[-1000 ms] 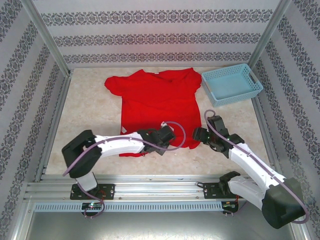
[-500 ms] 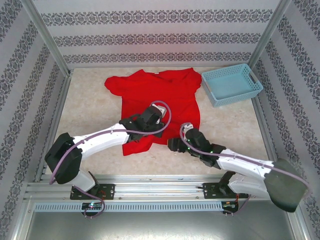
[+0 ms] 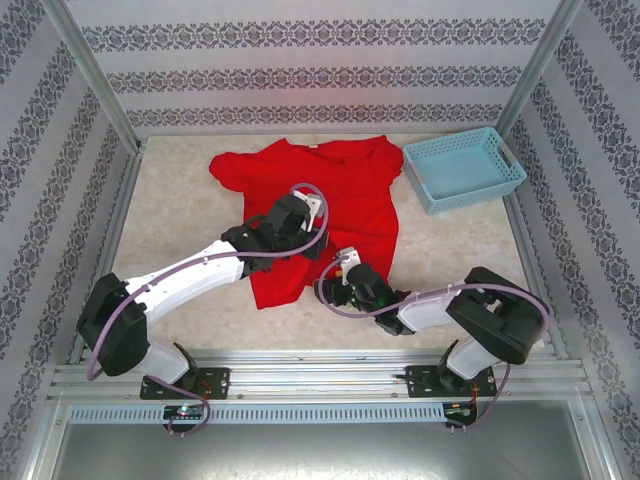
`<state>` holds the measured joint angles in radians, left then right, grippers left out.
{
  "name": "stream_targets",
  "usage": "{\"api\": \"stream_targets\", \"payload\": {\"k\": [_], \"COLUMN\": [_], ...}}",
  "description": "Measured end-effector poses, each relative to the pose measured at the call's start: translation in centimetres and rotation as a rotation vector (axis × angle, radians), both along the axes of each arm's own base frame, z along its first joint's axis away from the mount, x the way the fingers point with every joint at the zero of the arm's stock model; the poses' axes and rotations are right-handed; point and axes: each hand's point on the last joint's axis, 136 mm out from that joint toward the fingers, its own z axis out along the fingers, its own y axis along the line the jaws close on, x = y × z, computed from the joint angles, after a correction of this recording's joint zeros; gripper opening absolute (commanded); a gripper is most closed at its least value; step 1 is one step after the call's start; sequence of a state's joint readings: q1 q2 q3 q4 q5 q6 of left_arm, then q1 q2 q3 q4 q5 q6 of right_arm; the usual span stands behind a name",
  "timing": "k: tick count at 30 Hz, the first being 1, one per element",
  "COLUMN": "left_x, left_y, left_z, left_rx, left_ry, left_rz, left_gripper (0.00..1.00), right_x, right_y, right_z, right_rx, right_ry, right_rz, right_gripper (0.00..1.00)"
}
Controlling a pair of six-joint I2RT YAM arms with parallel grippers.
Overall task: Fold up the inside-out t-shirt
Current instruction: Turn the T-shirt inside out at the center of the table.
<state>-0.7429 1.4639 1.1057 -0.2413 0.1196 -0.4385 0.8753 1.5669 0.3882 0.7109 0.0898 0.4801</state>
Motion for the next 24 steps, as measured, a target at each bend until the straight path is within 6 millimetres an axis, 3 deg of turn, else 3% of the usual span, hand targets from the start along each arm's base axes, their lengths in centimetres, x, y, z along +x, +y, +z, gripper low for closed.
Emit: {"api": "stream_targets", "payload": {"k": [14,19,24], "left_x": [0.3,0.2,-0.5], "left_y": [-0.8,-0.9,-0.3], "left_z": [4.4,5.5,6.8], "left_rx": [-0.089,-0.105,-0.103], "left_ry": [-0.05,-0.062,-0.084], "left_rz": [-0.031,-0.041,-0.051], "left_gripper": [0.0,0.0,0.0], "right_x": [3.8,5.2,7.1], "right_y": [2.1,1.9,0.5], "right_z": [0.6,0.5,0.5], "right_rx": [-0.124,-0.2,-0.27], "right_ry": [-0.165,-0.197,-0.207], "right_rz": [-0.008,-0.033,-0.084], "right_gripper": [0.69,0.7,0.71]}}
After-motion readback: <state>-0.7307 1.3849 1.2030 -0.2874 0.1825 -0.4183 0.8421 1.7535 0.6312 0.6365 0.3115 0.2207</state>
